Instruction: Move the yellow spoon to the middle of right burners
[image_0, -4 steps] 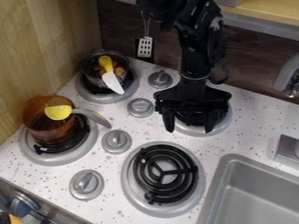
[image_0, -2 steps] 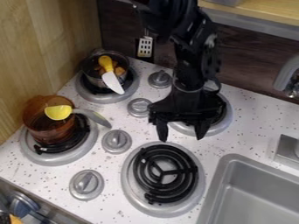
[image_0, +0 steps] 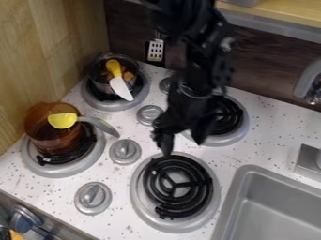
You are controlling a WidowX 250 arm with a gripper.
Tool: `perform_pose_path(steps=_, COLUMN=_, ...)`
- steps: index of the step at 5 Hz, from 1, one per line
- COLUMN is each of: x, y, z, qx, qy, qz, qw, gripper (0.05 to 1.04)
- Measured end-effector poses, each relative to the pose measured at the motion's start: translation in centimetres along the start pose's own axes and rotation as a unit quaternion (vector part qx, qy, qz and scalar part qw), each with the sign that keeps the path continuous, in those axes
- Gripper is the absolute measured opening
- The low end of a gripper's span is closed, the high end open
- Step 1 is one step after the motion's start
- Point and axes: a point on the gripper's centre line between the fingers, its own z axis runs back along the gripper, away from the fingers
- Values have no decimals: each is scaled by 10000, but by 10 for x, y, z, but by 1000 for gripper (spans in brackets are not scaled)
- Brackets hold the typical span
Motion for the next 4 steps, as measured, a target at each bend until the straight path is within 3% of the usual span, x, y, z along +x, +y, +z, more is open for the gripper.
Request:
perform_pose_path(steps=1, x=23, y=10, z=-5, qx=-221, qy=-35, qz=1339, qw=9907, gripper=1001)
perform_pose_path(steps=2, x=36, y=21, z=-7, qx=-27, qy=-204, qz=2532, qw=9672, gripper=1001)
perform_pose_path(steps=3, x=57, y=26, z=-1, qx=129, qy=-175, qz=3773, qw=9258, gripper=1001)
perform_pose_path(steps=4, x=67, y=35, z=-4, qx=338, qy=-126, qz=4448, qw=8949, gripper=1001)
